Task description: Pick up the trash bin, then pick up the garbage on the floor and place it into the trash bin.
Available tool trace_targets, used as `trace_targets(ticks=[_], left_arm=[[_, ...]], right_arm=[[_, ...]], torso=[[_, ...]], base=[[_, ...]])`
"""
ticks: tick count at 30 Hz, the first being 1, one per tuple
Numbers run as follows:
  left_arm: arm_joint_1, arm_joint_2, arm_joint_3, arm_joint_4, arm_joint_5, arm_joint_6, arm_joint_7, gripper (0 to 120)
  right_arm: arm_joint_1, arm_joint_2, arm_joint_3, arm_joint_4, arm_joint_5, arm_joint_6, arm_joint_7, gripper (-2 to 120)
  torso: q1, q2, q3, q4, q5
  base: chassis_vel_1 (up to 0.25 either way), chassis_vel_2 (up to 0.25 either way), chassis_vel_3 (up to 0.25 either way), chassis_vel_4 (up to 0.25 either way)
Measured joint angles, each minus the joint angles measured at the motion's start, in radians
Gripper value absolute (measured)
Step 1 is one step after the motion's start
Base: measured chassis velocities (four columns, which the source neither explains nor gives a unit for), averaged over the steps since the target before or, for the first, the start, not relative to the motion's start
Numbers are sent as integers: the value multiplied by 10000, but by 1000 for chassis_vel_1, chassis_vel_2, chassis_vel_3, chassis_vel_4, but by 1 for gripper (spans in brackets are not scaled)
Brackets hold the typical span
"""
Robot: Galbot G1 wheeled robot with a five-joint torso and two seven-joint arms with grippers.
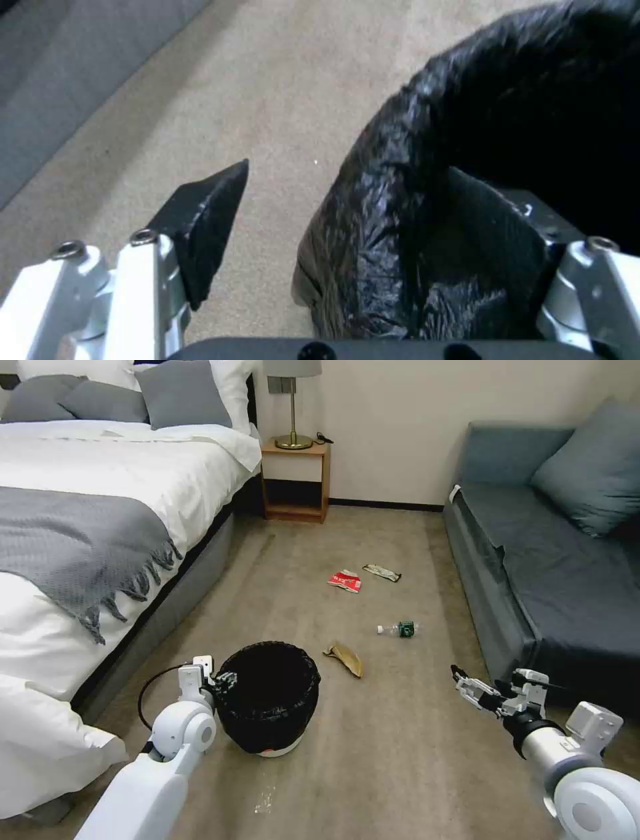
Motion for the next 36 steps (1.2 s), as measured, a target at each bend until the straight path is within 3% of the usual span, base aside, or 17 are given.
trace_targets(ticks=[6,23,36], left_arm=[[-62,-179,8,255,112,93,68,98],[-307,-331,344,884,272,29,267,94],[-495,-461,412,1351,619,-338,672,45]], right_arm=[[-58,-163,15,-40,-151,262,-44,100],[94,-265,-3,-270,-448,667,-446,100],[373,-269,-157,-576,-492,662,-460,100]], torso=[[0,0,0,1,0],[0,1,-3,2,6],[-1,5,-4,6,7]], base=[[0,0,0,0],[0,0,0,0],[0,0,0,0]])
